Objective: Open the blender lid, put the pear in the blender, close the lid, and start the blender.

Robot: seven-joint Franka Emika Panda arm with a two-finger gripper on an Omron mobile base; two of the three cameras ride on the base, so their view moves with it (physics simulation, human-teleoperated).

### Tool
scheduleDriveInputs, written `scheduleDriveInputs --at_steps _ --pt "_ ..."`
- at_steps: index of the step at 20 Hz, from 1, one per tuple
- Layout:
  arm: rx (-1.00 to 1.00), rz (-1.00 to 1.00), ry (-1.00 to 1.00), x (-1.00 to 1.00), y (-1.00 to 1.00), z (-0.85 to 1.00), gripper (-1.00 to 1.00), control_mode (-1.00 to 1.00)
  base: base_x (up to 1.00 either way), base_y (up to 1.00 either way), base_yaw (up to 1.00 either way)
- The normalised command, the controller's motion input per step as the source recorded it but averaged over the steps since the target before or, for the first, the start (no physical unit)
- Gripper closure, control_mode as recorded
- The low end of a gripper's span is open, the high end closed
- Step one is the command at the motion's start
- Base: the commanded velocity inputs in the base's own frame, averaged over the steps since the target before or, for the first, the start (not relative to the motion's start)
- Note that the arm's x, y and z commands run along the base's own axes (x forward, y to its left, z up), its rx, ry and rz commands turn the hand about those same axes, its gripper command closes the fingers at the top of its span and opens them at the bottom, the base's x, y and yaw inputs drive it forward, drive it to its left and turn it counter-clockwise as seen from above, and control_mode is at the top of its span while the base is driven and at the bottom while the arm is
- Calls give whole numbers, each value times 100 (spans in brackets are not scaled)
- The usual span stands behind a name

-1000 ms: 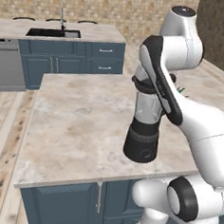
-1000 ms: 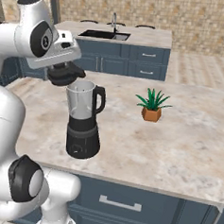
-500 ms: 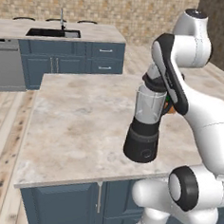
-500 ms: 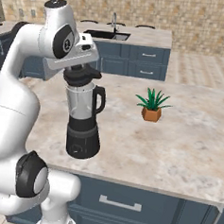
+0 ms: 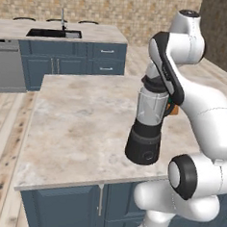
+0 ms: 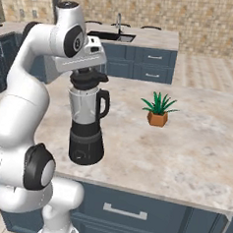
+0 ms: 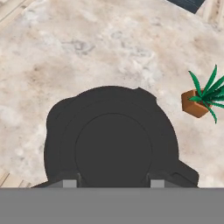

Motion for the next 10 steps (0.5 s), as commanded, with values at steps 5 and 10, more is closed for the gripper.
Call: scheduleDriveInputs --at_steps 5,10 --pt "0 1 0 3 0 -18 100 -100 0 0 0" --pt "0 2 0 0 0 -20 100 -100 0 0 0"
